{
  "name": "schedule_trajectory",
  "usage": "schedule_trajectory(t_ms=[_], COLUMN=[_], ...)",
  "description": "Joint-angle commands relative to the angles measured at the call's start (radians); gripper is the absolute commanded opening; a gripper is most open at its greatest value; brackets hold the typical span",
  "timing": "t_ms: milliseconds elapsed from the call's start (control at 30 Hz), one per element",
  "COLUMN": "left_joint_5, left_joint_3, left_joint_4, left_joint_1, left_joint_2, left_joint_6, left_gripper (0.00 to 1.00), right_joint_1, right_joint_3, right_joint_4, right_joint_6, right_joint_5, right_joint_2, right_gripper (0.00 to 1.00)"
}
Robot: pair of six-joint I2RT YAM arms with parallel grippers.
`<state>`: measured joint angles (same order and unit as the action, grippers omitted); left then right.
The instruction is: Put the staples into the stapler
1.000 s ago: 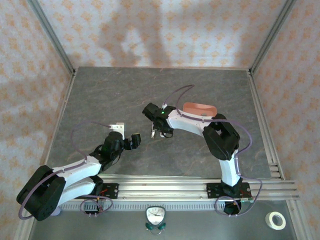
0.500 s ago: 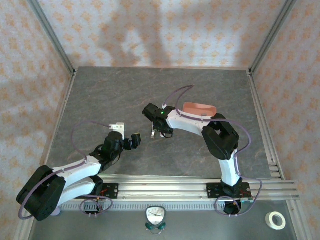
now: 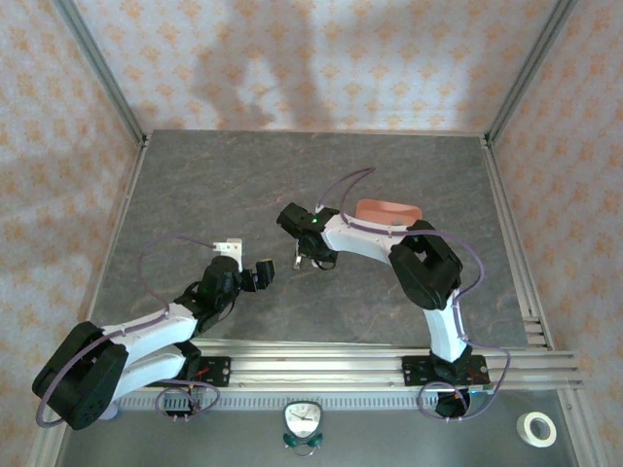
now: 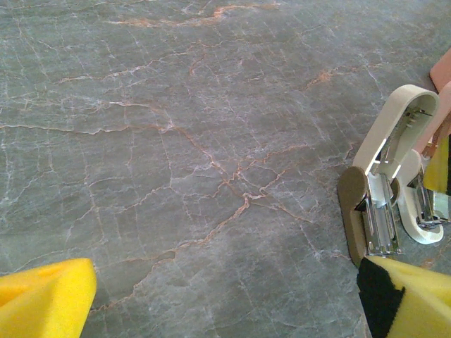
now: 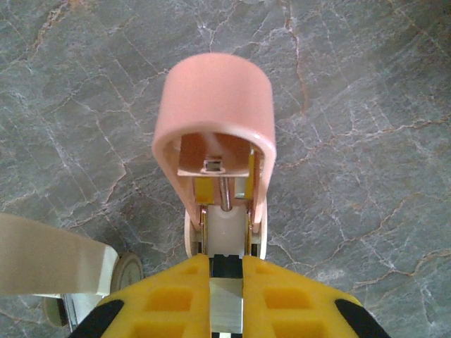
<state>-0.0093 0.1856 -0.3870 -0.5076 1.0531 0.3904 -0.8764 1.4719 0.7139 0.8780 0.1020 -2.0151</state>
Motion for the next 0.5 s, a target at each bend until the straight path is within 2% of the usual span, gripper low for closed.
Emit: schedule_trajectory(t_ms=[0, 100, 367, 467], left_joint_5=[-0.029, -0.029, -0.024, -0.02], left_joint_3=[-0.011, -0.011, -0.006, 0.003], left_joint_4=[-0.024, -0.024, -0.024, -0.014], left_joint_1=[0.011, 0.011, 0.01, 0.011], left_joint_2=[-0.012, -0.013, -0.01, -0.013], left_joint_6=[-0.024, -0.025, -0.027, -0.032], left_gripper=[0.96, 0.96, 0.96, 0.96], right_joint_1=[-0.006, -0.006, -0.006, -0.006], right_joint_3=[-0.002, -0.001, 0.033, 0.039], right_joint_4=[0.043, 0.042, 0.055, 0.059], right_joint_6=[-0.005, -0.005, -0.019, -0.022], right_joint_5=[0.016, 0.014, 0.035, 0.054], right_joint_2=[-0.017, -0.017, -0.001, 0.025], right_gripper=[0.15, 0.16, 0.29, 0.31])
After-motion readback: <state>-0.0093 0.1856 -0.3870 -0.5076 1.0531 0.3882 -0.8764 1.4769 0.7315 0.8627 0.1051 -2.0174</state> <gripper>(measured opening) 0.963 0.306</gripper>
